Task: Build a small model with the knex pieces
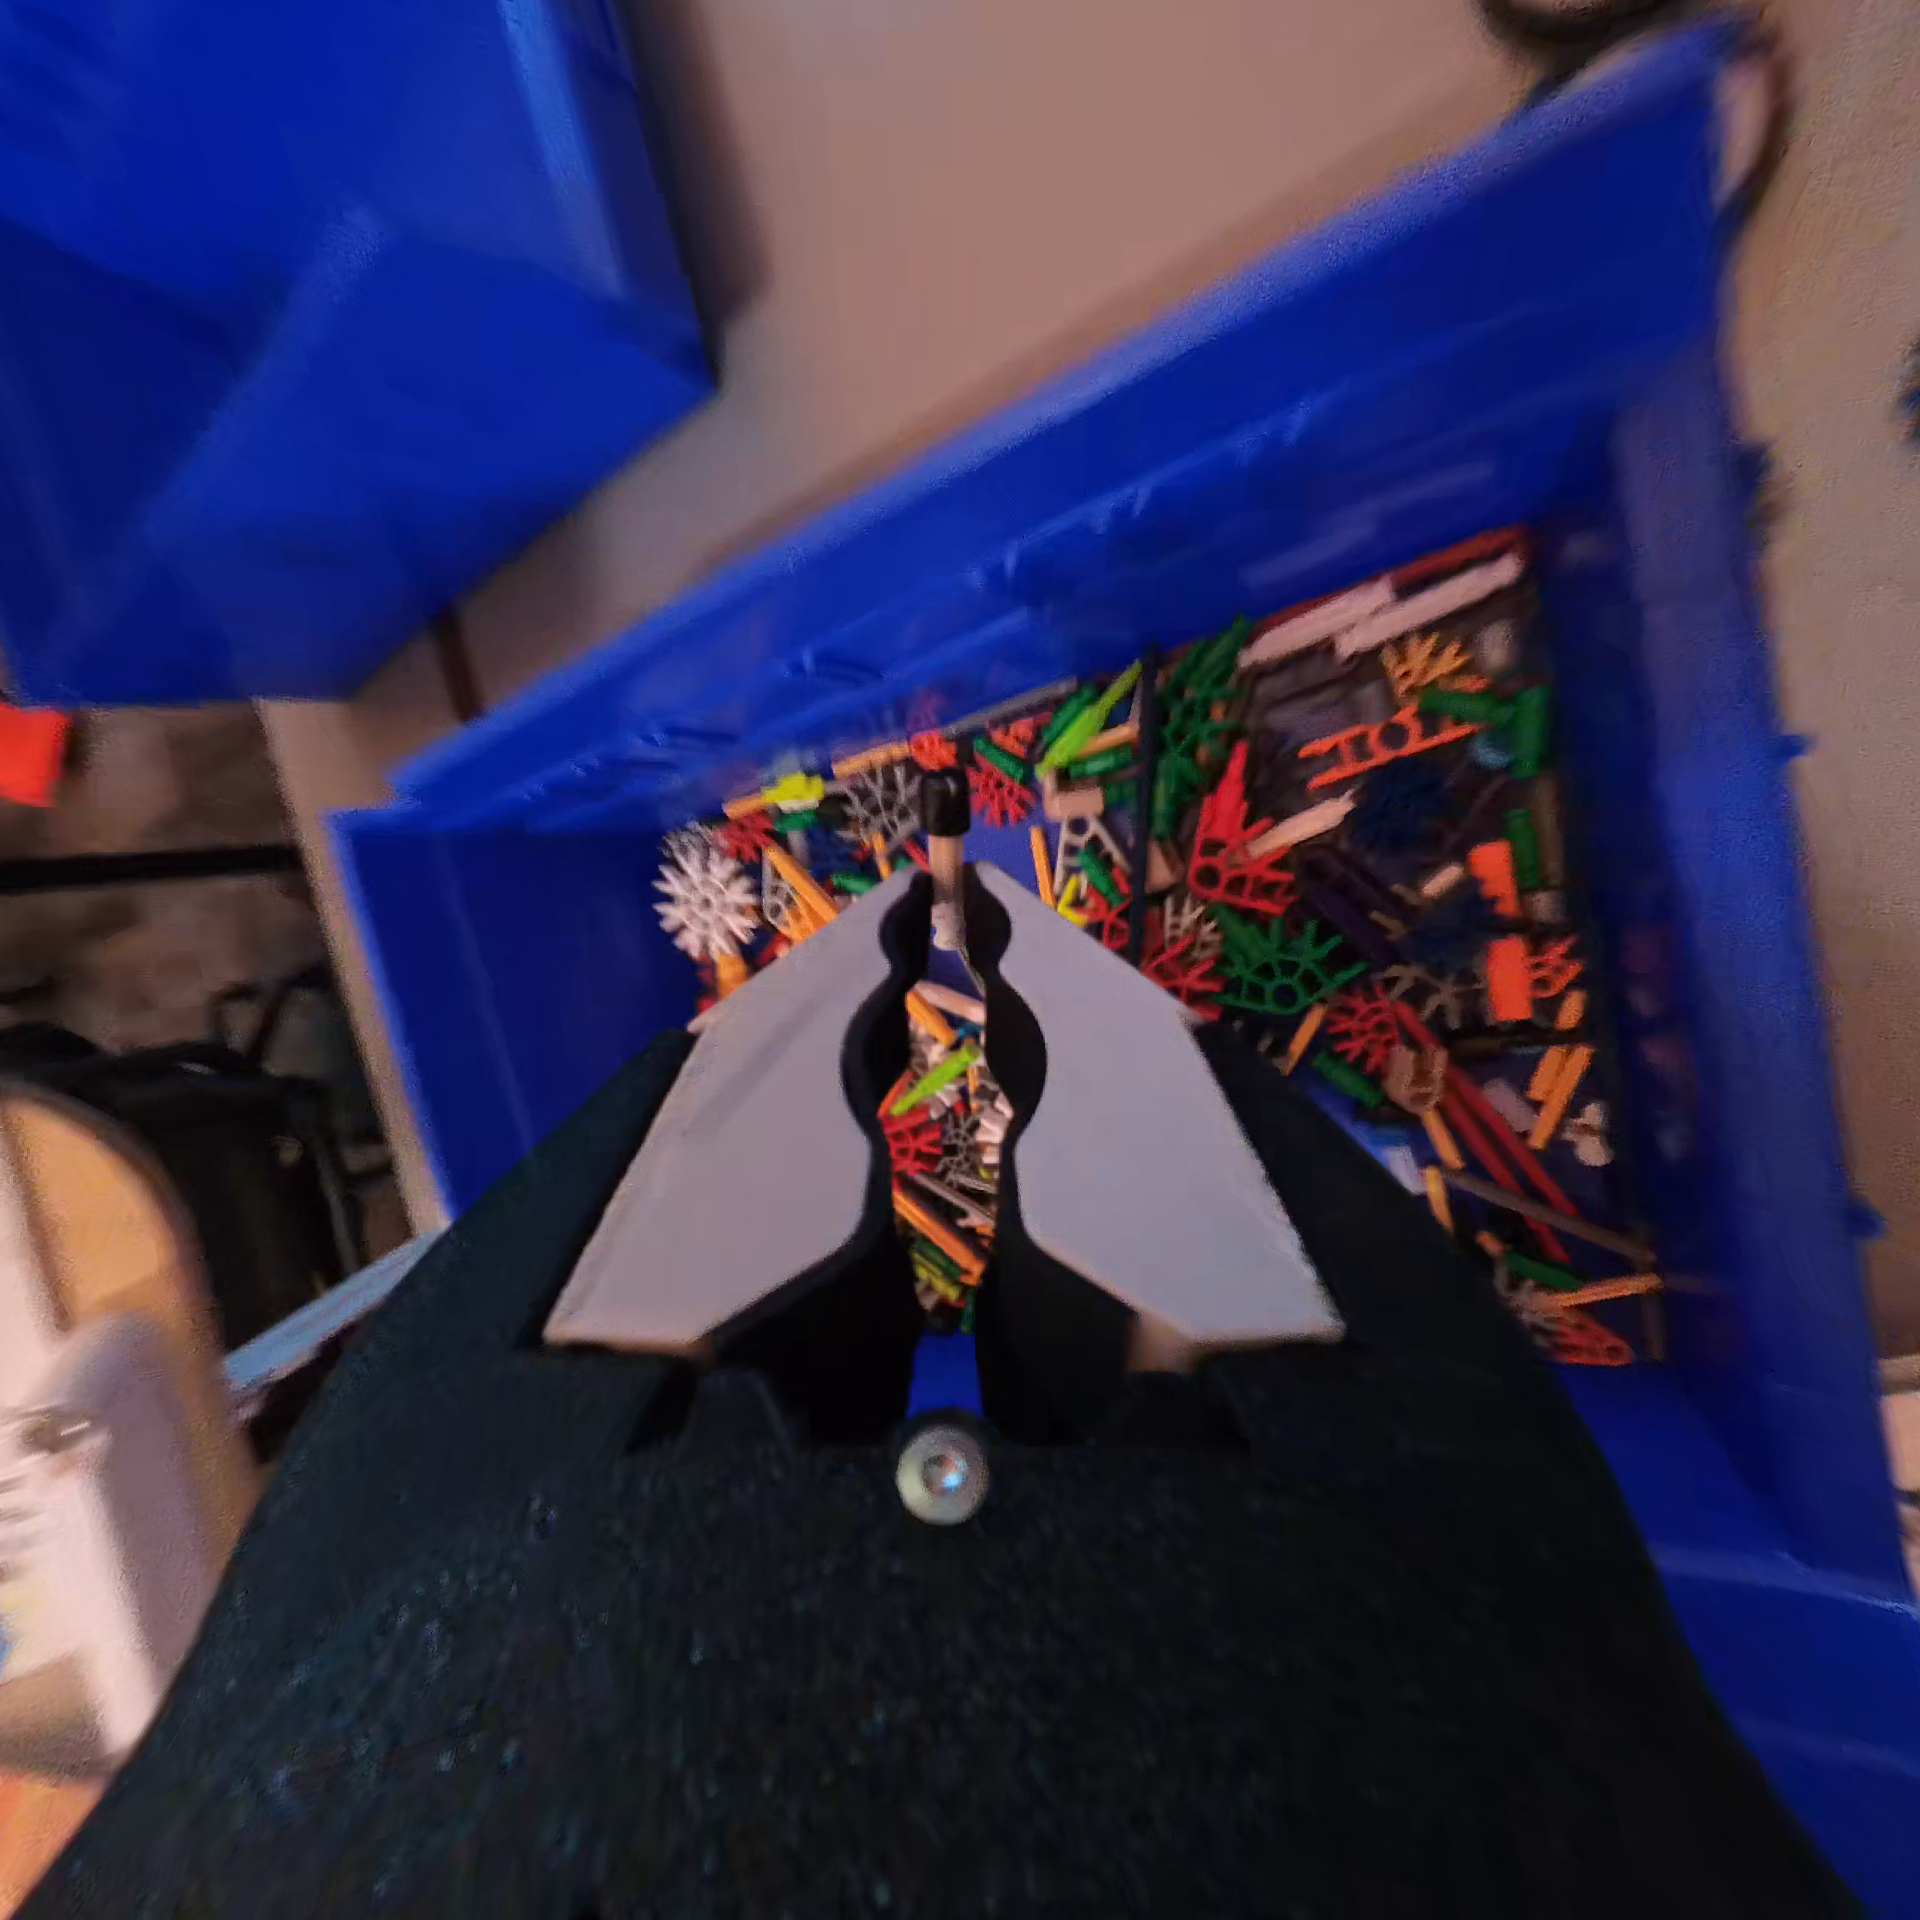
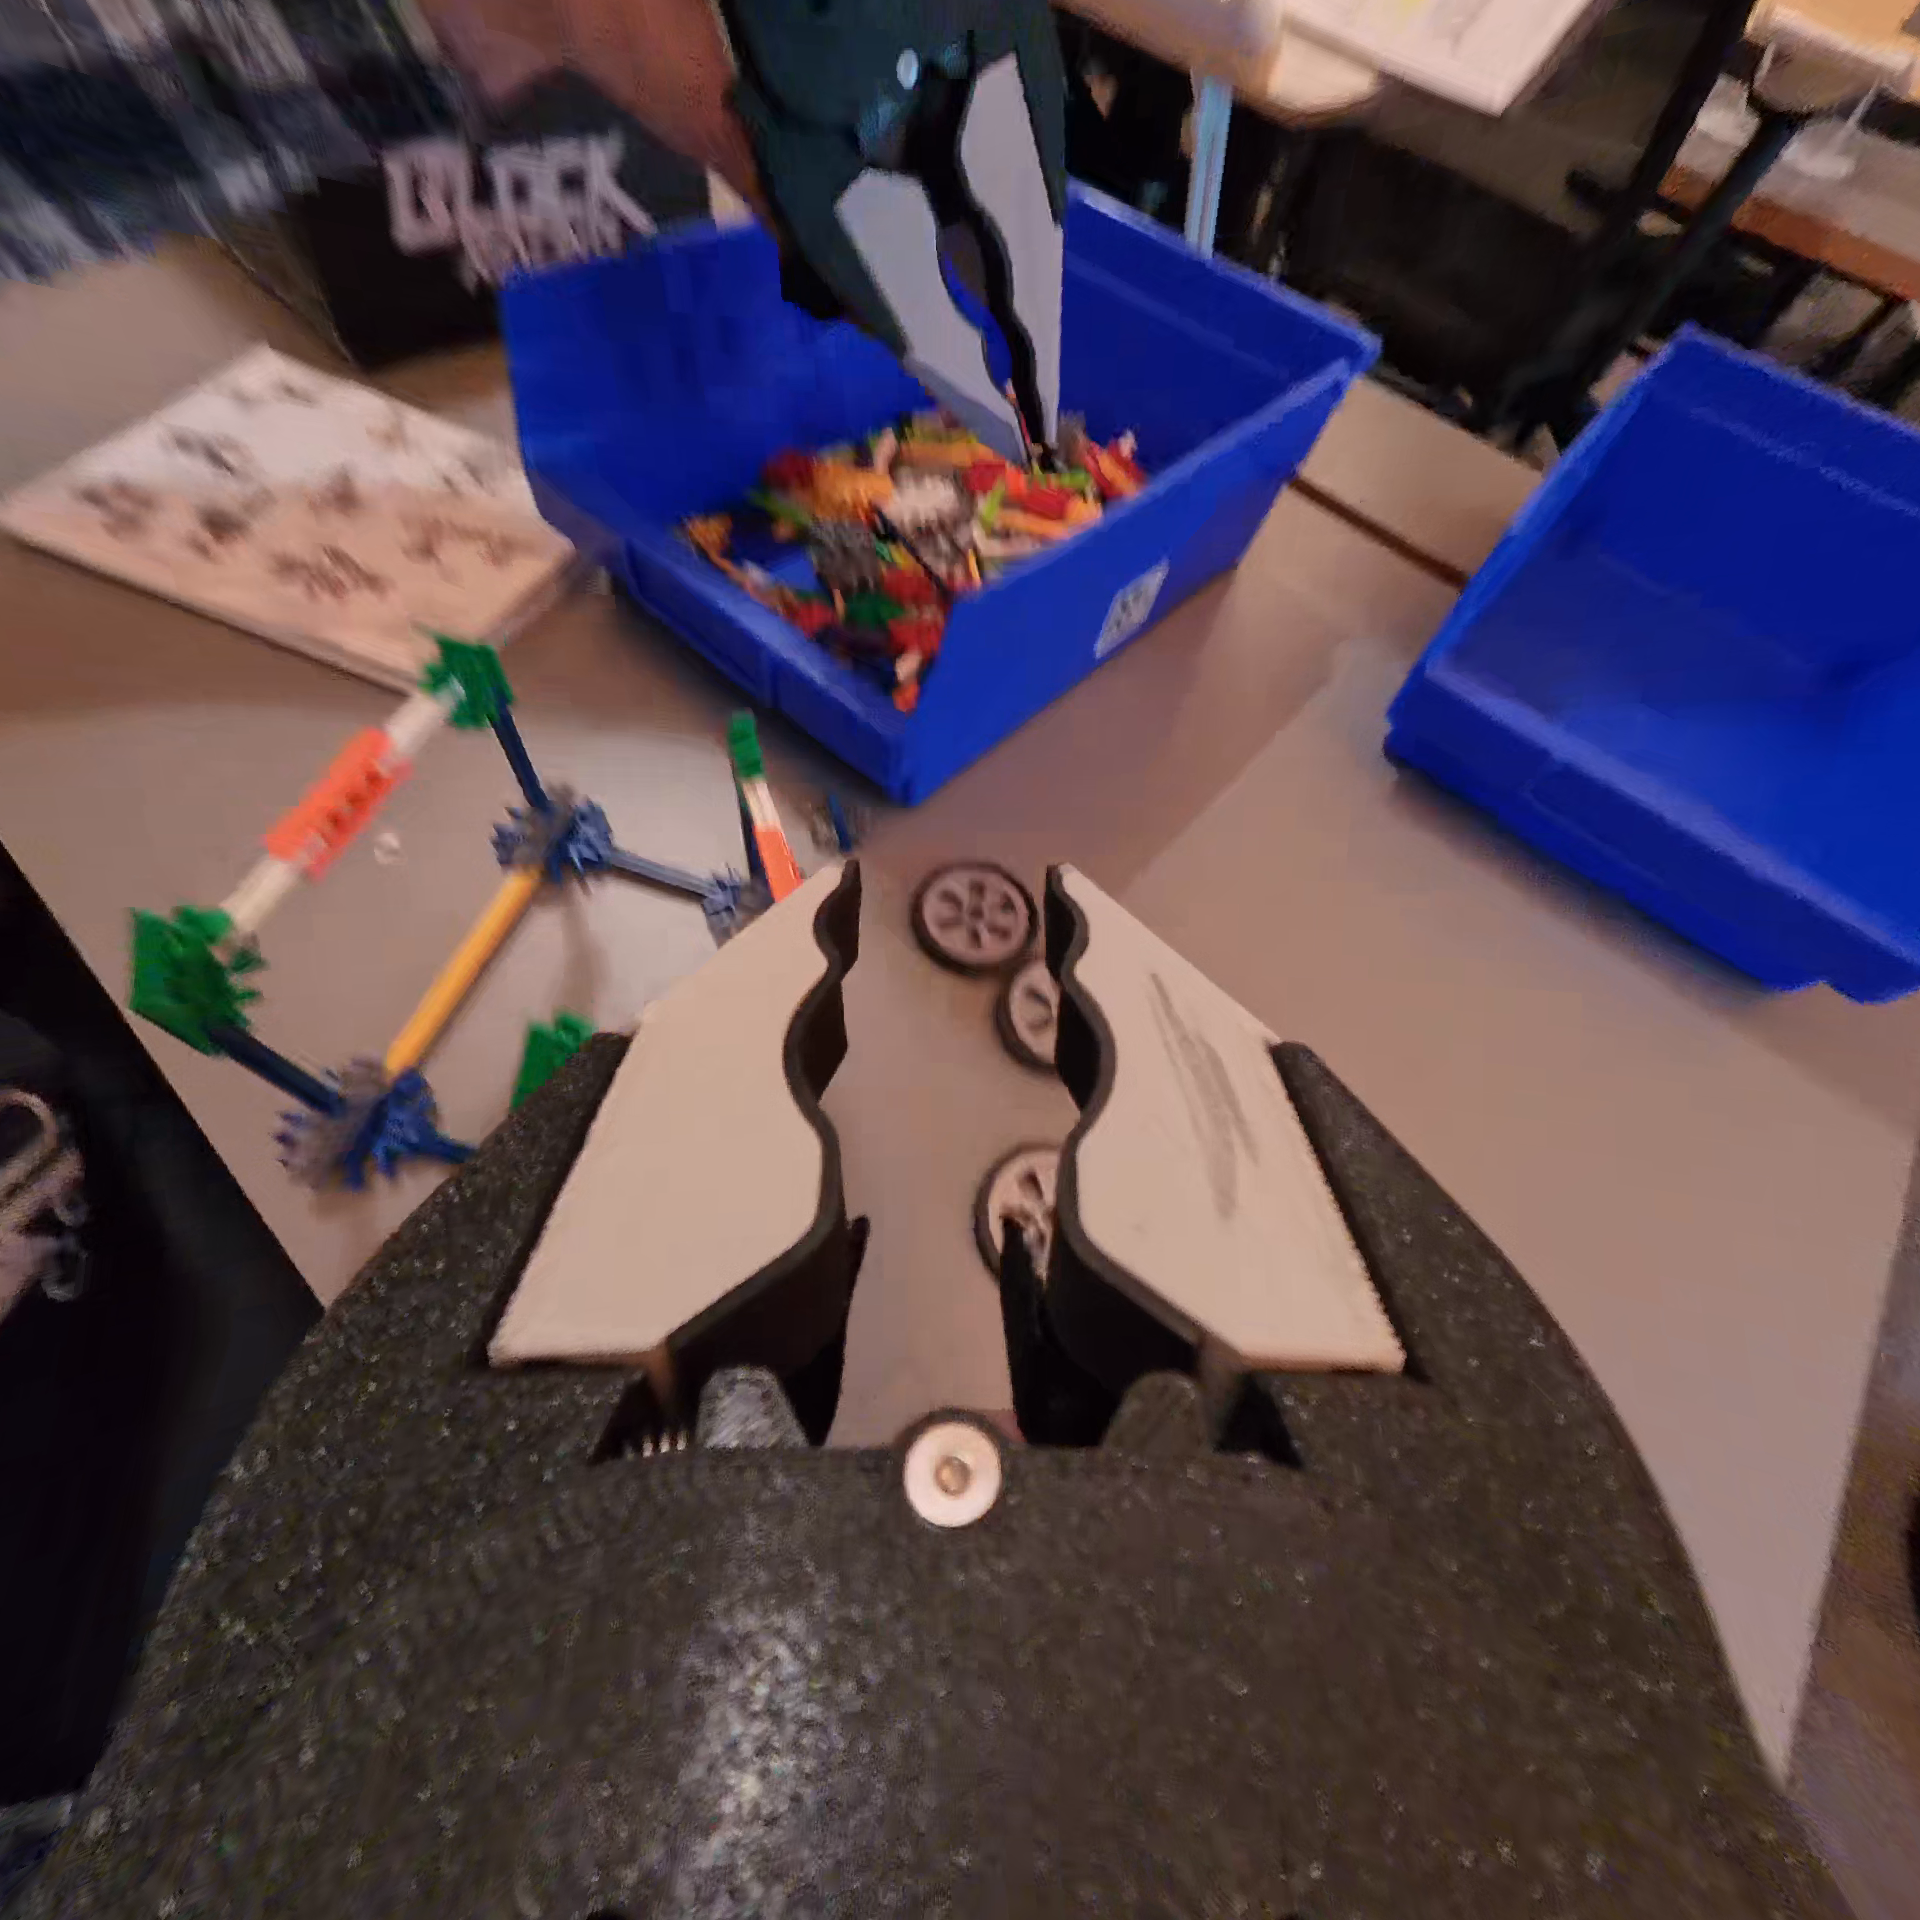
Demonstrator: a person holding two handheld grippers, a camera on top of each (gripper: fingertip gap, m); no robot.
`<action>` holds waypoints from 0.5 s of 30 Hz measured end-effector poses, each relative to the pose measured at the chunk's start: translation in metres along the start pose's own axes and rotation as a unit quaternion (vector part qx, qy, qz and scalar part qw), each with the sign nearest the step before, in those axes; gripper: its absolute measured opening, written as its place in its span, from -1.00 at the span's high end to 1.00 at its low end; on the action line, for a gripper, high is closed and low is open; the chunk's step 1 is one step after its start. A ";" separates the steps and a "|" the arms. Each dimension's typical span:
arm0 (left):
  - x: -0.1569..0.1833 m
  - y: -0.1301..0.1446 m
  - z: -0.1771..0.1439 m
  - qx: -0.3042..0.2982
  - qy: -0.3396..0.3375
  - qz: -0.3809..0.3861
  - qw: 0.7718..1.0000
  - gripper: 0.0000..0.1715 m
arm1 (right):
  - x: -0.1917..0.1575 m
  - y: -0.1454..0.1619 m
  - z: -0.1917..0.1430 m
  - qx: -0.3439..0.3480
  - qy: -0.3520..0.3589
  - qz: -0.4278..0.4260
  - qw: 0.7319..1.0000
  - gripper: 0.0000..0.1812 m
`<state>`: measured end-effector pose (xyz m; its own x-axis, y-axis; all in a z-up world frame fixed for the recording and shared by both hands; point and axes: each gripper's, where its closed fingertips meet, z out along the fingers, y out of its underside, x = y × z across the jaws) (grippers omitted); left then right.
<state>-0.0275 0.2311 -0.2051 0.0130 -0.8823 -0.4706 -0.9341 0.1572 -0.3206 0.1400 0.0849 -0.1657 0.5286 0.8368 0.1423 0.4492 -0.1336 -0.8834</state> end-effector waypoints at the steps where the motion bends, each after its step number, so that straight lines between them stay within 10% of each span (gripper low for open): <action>1: 0.002 -0.012 -0.013 0.022 -0.016 0.013 1.000 0.96 | -0.002 -0.013 0.001 0.016 -0.009 0.003 1.000 0.64; 15: 0.060 -0.122 -0.119 0.125 -0.190 0.141 0.964 0.96 | -0.024 -0.115 0.045 0.077 -0.031 -0.027 0.996 0.77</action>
<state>0.0445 0.1060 -0.0966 -0.0546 -0.5708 -0.8193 -0.8051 0.5105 -0.3020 0.0430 0.1039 -0.0881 0.4581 0.8729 0.1678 0.3578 -0.0083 -0.9338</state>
